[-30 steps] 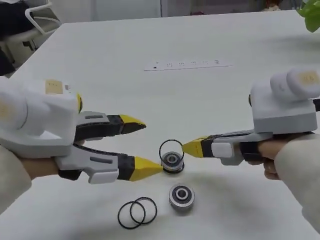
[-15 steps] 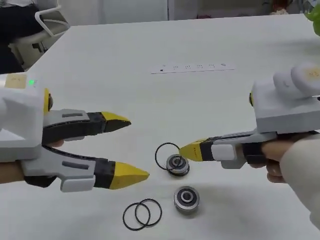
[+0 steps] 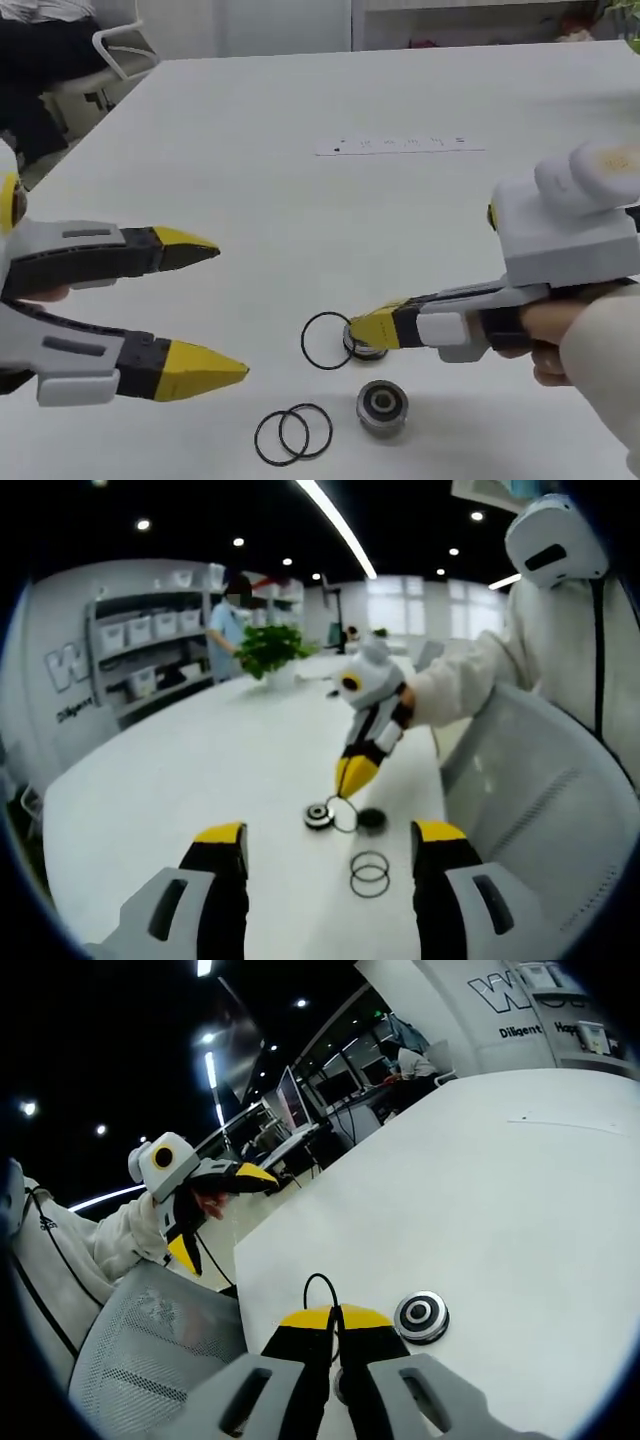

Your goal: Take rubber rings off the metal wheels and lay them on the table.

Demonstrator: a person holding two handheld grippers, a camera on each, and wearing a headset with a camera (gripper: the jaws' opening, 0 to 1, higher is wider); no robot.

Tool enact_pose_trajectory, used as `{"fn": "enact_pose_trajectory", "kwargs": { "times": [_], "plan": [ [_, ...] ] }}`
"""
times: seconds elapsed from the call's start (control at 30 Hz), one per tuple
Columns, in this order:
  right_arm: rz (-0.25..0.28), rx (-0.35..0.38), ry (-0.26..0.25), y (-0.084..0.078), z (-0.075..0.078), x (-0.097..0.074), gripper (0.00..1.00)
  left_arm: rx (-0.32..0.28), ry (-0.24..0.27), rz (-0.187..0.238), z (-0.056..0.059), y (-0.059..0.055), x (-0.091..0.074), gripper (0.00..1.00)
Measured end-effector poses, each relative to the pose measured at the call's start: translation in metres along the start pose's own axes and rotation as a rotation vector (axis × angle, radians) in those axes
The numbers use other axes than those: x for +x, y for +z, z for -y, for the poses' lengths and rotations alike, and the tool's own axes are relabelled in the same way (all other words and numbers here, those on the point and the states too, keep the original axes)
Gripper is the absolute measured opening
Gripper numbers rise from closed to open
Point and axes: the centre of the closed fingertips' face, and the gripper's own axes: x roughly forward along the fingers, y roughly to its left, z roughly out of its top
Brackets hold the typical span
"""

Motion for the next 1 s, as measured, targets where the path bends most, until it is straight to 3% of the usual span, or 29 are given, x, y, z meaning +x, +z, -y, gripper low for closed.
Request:
{"fn": "enact_pose_trajectory", "kwargs": {
  "times": [0.17,0.33,1.0],
  "plan": [
    [-0.024,-0.003,0.012,-0.006,-0.004,0.004,0.0,-0.004,0.025,-0.026,0.004,-0.012,-0.015,0.67],
    [-0.065,-0.01,0.026,-0.016,-0.009,0.01,0.0,-0.034,0.053,-0.017,0.008,-0.019,-0.024,0.67],
    [-0.226,-0.056,0.038,-0.055,-0.012,0.023,0.0,-0.115,0.094,-0.041,0.031,-0.049,-0.04,0.68]
  ]
}}
